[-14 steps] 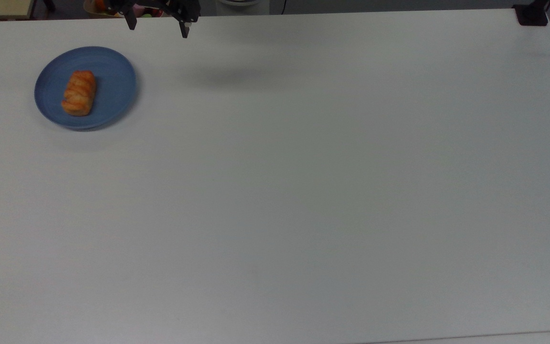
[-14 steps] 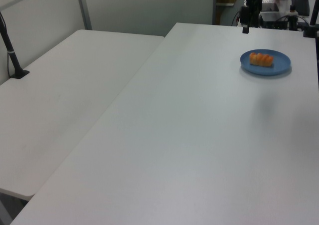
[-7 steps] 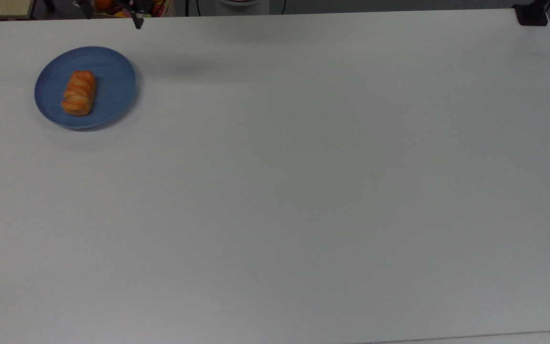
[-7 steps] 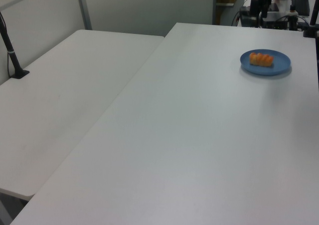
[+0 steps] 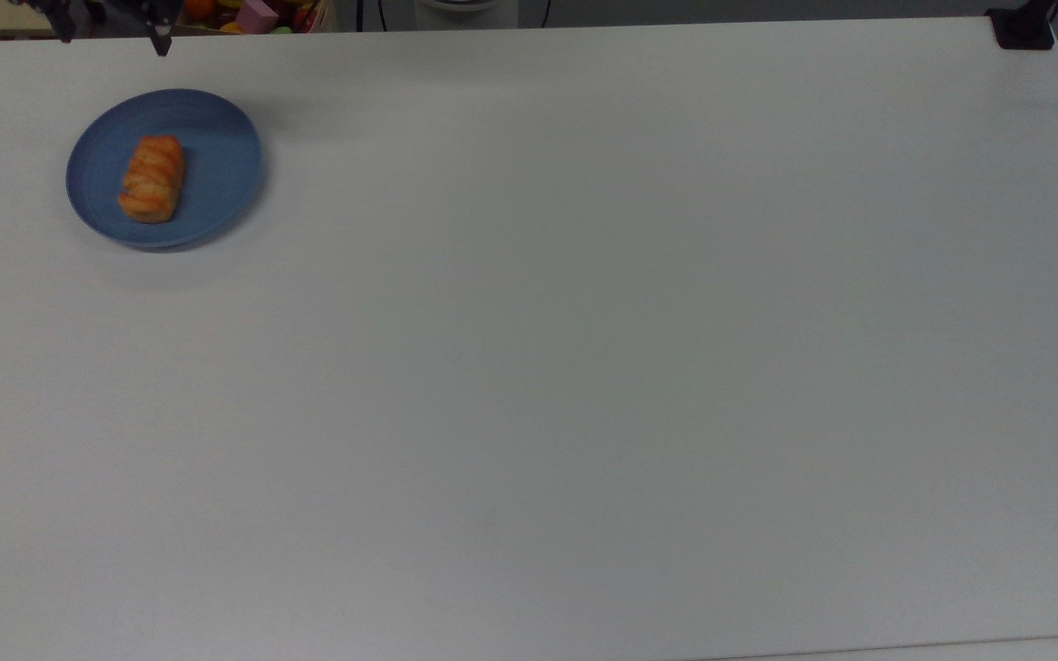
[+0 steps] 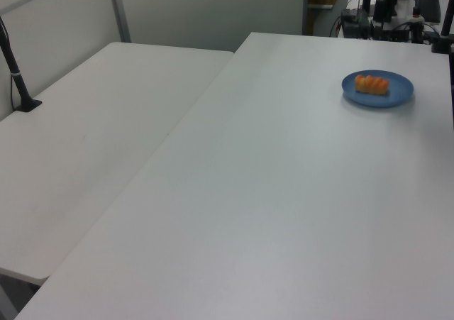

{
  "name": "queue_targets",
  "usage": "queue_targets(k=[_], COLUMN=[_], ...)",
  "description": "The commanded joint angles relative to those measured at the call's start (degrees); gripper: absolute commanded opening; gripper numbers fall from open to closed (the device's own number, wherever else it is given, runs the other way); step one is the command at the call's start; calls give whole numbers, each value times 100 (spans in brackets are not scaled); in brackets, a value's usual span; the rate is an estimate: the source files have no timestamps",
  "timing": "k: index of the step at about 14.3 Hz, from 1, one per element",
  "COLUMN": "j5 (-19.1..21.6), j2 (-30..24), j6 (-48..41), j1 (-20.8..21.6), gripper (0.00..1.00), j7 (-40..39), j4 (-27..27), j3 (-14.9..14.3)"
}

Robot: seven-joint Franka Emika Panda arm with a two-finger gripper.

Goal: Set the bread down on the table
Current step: 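Lower the gripper onto the orange bread roll on the plate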

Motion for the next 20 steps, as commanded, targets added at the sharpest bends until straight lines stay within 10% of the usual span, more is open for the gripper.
queue_targets(k=[1, 11, 14, 18, 20], j5=[58, 93, 93, 93, 93], j2=[286, 1236, 1394, 1403, 1351], j6=[720, 2461, 2690, 2691, 2629], j1=[89, 72, 72, 72, 81], gripper=[100, 83, 62, 3, 0], j7=[-560, -624, -597, -641, -606], j4=[-512, -1252, -1313, -1305, -1270], j3=[-287, -367, -279, -253, -253])
